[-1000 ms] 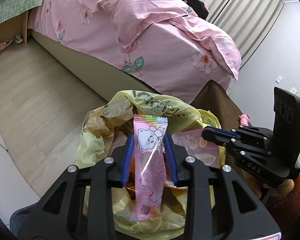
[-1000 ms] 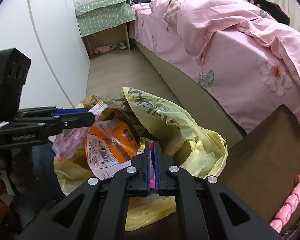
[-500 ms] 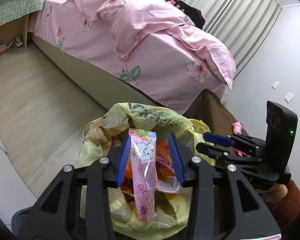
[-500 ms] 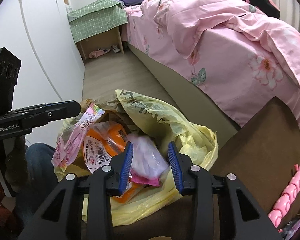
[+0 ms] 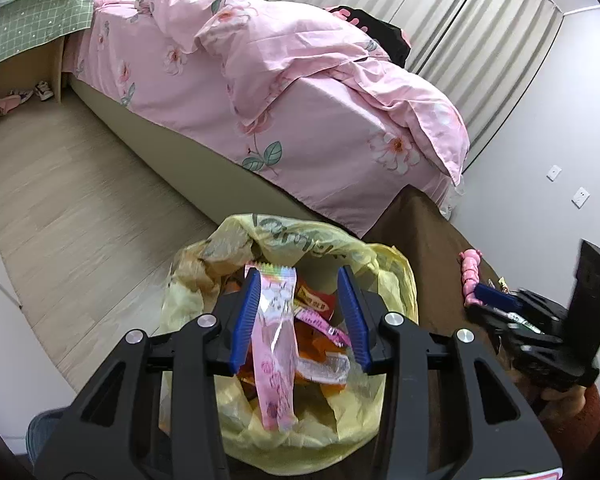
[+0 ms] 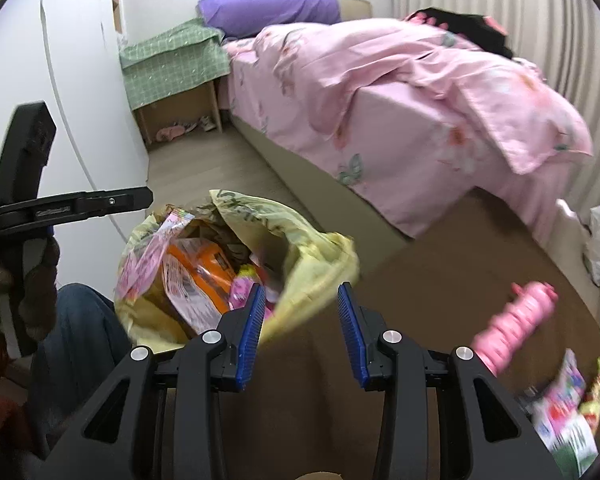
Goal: Collect trash
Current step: 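Carry both wrappers to the yellow trash bag and open both tools to drop them, then grasp the green-white milk carton with the right tool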
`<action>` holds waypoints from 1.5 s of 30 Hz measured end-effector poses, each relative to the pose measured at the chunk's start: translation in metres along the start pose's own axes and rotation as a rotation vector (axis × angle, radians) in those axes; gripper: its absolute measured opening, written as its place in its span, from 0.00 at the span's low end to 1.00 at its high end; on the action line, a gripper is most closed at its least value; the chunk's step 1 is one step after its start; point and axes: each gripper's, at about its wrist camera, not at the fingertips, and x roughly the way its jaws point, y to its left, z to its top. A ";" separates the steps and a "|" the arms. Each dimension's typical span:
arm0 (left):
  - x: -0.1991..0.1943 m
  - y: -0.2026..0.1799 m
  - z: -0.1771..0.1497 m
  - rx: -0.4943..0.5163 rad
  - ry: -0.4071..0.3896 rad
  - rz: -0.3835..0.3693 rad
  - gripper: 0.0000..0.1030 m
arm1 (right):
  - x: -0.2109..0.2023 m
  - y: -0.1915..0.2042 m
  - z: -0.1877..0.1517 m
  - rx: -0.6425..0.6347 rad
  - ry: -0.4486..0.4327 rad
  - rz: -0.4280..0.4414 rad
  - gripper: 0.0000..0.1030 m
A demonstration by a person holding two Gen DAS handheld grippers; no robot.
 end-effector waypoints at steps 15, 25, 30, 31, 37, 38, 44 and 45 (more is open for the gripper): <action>0.018 -0.035 -0.021 0.037 0.084 0.031 0.37 | -0.130 -0.075 -0.081 0.164 -0.106 -0.198 0.35; 0.039 -0.145 -0.020 0.219 0.101 -0.104 0.44 | -0.213 -0.135 -0.113 0.262 -0.212 -0.343 0.58; 0.067 -0.220 -0.034 0.386 0.130 -0.216 0.46 | -0.229 -0.157 -0.132 0.266 -0.178 -0.398 0.58; 0.073 -0.237 -0.039 0.427 0.139 -0.246 0.48 | -0.232 -0.163 -0.135 0.269 -0.178 -0.423 0.58; 0.122 -0.315 -0.056 0.584 0.189 -0.311 0.48 | -0.237 -0.212 -0.154 0.328 -0.154 -0.492 0.58; 0.133 -0.324 -0.058 0.587 0.199 -0.296 0.48 | -0.235 -0.224 -0.157 0.348 -0.153 -0.497 0.58; 0.180 -0.342 -0.063 0.523 0.263 -0.249 0.48 | -0.217 -0.281 -0.159 0.414 -0.133 -0.493 0.58; 0.184 -0.343 -0.065 0.514 0.278 -0.250 0.48 | -0.210 -0.290 -0.156 0.417 -0.131 -0.487 0.58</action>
